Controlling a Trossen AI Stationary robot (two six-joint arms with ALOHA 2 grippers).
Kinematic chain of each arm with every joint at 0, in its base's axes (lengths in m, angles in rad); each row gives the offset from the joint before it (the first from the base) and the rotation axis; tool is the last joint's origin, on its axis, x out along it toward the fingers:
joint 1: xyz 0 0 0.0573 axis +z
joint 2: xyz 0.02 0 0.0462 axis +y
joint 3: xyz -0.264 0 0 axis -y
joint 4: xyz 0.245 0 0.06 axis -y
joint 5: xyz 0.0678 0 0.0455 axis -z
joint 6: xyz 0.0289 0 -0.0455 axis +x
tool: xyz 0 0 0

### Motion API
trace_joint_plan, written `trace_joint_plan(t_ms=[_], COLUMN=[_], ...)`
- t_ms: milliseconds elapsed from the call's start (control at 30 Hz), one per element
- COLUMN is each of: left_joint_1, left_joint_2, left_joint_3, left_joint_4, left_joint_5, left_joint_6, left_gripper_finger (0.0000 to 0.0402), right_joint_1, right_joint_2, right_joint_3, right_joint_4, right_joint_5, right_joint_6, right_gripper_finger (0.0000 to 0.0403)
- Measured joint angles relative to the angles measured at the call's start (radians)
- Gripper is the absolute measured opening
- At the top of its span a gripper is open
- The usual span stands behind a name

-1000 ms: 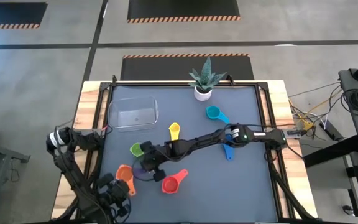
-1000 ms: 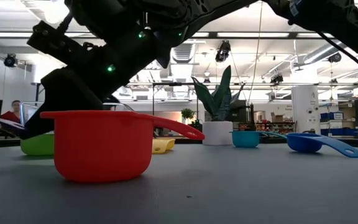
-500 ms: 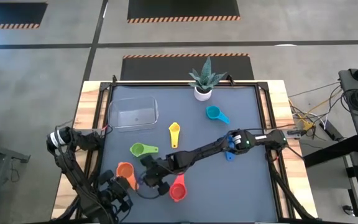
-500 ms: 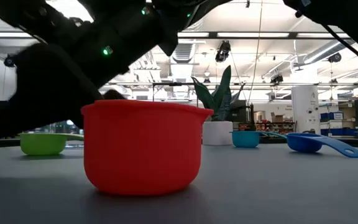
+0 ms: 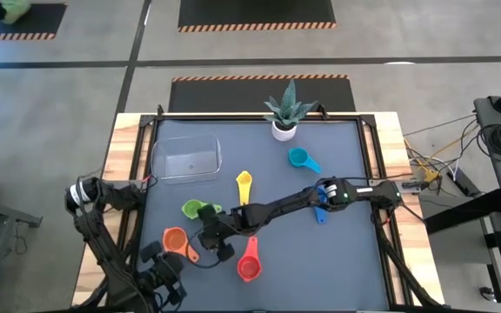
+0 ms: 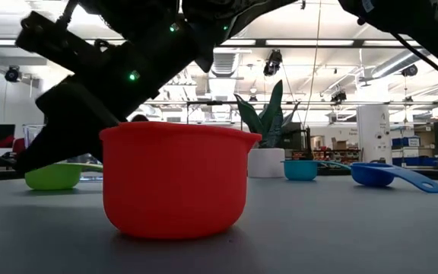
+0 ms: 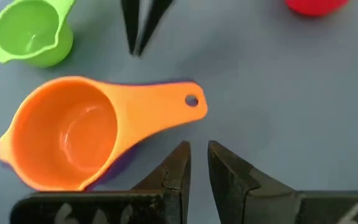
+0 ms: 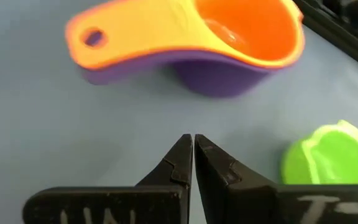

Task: Nest measuring cups in basket
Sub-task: Stack the orange measuring cup on top of the violet measuring cup

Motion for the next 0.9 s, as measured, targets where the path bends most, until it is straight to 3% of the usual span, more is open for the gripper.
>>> trace_joint_plan(t_ms=[633,900], left_joint_1=[0.004,0.005], left_joint_2=[0.000,0.000], left_joint_3=[-0.142,-0.131], left_joint_4=[0.093,0.090], left_joint_5=[-0.026,-0.059], left_joint_6=[-0.001,0.012], left_gripper_finger=[0.0037,0.0037], right_joint_1=[0.011,0.009], right_joint_2=[0.002,0.002], right_joint_3=[0.000,0.000], right_joint_4=[0.030,0.021], right_joint_5=[-0.028,-0.021], right_joint_6=[0.008,0.007], right_gripper_finger=[0.0009,0.0009])
